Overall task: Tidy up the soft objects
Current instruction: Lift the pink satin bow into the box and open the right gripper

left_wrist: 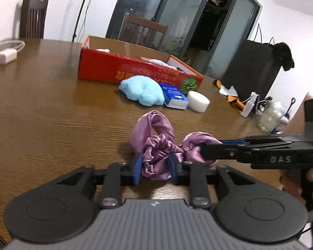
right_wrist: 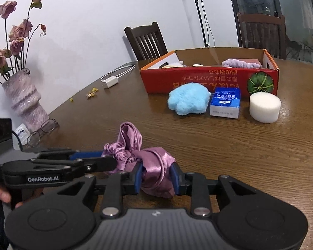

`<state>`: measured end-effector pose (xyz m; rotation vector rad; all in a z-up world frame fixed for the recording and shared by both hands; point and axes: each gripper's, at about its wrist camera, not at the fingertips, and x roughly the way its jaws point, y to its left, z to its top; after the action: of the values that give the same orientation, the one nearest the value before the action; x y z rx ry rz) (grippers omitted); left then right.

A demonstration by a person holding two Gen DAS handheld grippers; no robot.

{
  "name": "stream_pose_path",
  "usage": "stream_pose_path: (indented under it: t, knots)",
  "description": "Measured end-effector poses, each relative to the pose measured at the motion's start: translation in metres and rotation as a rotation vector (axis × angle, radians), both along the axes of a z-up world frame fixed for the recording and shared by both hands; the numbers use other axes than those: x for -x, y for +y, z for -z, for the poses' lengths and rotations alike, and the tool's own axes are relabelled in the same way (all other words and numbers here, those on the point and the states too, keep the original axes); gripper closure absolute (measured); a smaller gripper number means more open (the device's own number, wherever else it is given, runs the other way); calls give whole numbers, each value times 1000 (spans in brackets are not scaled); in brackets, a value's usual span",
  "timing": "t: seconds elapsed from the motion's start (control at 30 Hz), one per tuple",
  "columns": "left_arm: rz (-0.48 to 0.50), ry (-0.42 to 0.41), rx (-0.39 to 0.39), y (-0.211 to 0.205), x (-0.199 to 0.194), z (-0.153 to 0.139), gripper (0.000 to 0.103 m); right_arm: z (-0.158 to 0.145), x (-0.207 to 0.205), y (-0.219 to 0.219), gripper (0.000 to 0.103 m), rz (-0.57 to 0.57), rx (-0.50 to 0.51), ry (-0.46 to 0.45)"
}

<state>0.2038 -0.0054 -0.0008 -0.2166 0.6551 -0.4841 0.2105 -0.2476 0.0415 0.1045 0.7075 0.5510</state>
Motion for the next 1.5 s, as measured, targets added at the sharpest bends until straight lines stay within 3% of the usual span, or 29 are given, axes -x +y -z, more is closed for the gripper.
stream_pose_path:
  t: [0.1, 0.2, 0.33, 0.47, 0.57, 0.8, 0.93, 1.03, 1.17, 1.27, 1.4, 1.5]
  knots:
    - [10, 22, 23, 1, -4, 1, 83, 2, -4, -2, 75, 5, -25, 4]
    - [22, 28, 45, 3, -10, -4, 89, 4, -9, -5, 85, 3, -51, 7]
    - [48, -52, 64, 0, -29, -31, 90, -12, -22, -10, 91, 12, -80, -29]
    - [67, -134, 100, -2, -77, -67, 90, -49, -60, -24, 91, 31, -141, -126]
    - [61, -169, 71, -12, -132, -87, 90, -70, -110, -30, 91, 34, -132, -168]
    - [8, -34, -7, -33, -295, -108, 90, -97, -264, -21, 91, 72, -55, -143]
    - [-44, 93, -43, -42, -383, -91, 90, -89, -353, -8, 91, 144, -14, -57]
    - [-83, 162, -92, -51, -426, -67, 90, -67, -407, 4, 91, 178, 34, 23]
    - [-112, 243, -165, -52, -450, -36, 79, -31, -445, 15, 90, 206, 99, 109]
    - [-103, 259, -171, -49, -450, -29, 68, -17, -450, 22, 84, 197, 132, 127]
    - [-145, 284, -158, -41, -451, -34, 49, -11, -449, 25, 80, 206, 127, 132]
    - [-148, 256, -139, -34, -441, -47, 47, -17, -444, 17, 71, 228, 118, 128]
